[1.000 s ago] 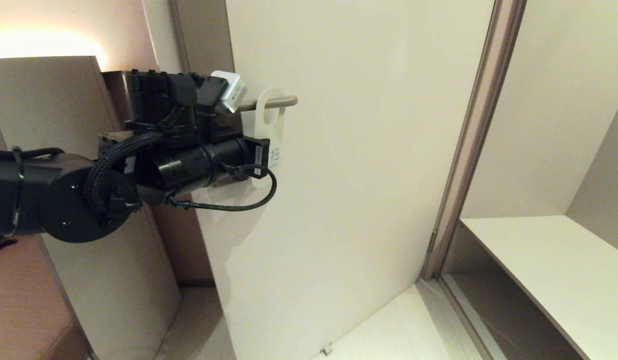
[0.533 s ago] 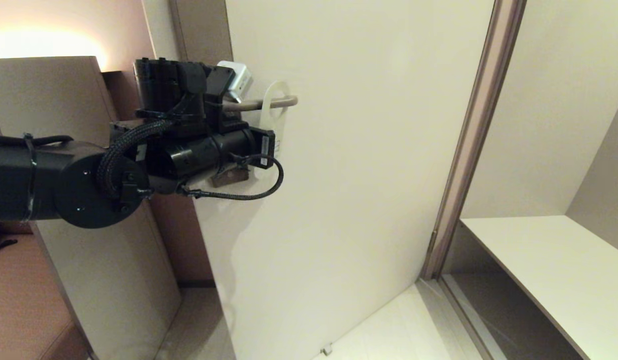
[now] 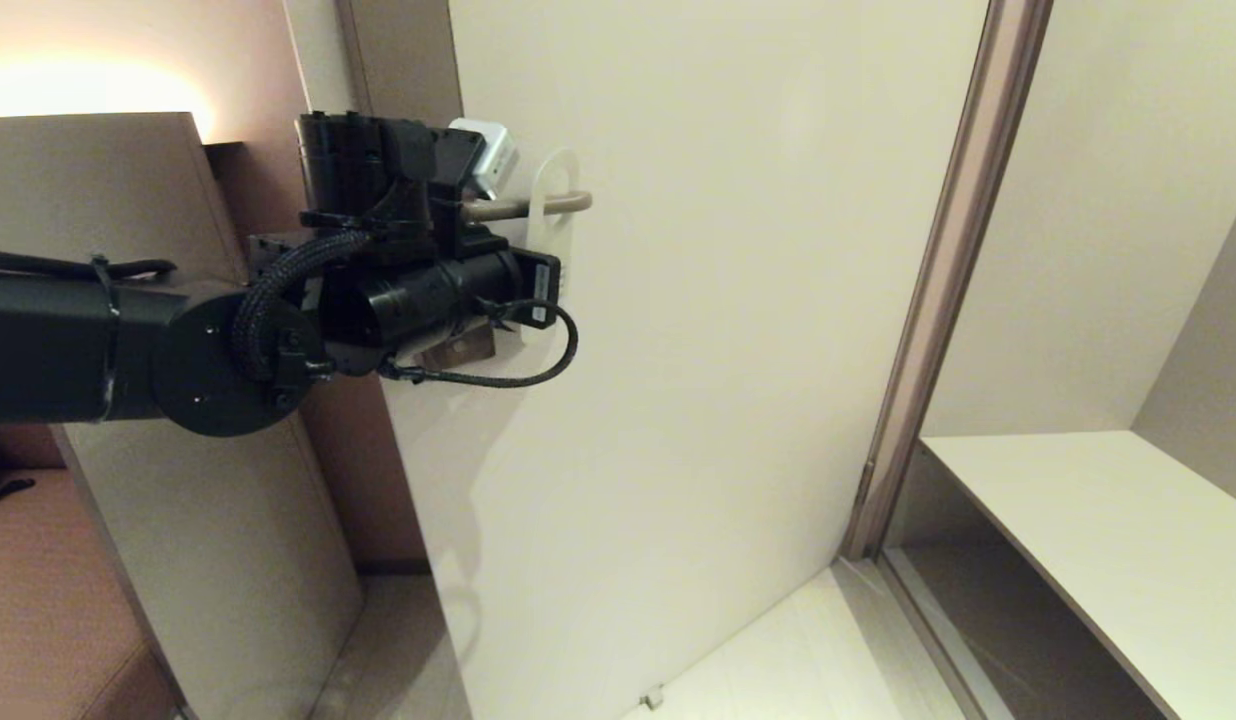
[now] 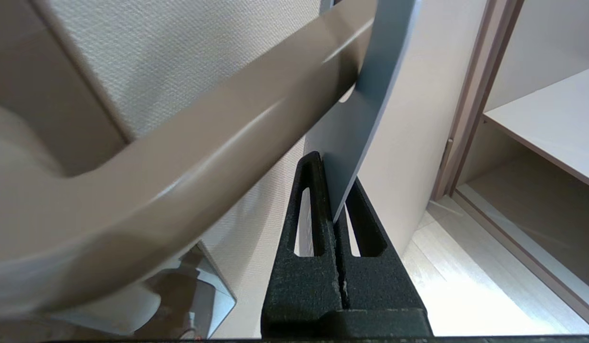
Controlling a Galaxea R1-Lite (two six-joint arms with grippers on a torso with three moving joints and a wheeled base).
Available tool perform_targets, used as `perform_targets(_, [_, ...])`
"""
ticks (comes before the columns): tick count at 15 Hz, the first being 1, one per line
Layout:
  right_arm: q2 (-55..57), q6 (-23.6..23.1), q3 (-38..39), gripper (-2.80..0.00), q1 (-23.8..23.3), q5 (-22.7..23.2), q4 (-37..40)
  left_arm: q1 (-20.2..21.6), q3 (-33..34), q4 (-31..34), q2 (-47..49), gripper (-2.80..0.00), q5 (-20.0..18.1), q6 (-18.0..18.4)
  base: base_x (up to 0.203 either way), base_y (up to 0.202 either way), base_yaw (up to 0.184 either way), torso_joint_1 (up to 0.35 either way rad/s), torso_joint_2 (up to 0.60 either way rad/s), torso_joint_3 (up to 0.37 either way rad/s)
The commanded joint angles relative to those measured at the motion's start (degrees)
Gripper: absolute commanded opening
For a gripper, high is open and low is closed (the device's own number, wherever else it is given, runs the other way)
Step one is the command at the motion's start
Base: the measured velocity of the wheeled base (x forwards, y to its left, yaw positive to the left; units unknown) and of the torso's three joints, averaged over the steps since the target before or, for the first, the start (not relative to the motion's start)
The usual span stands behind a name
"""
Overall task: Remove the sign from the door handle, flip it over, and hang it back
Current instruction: Take down the sign
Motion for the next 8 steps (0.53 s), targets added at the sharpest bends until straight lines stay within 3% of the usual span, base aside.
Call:
perform_targets(1, [0.1,0.0,0.0,-2.80,0.0,0.1,0.0,0.0,-0.3,-0.1,0.8,-2.80,0.0,0.0,0.000,0.000,0.000,0.000,0.00,0.000])
perform_targets(8, [0.1,0.0,0.0,-2.80,0.0,0.0,0.0,-0.4,-0.3,0.6,2.3,-2.80,0.1,0.0,0.000,0.000,0.000,0.000,0.00,0.000])
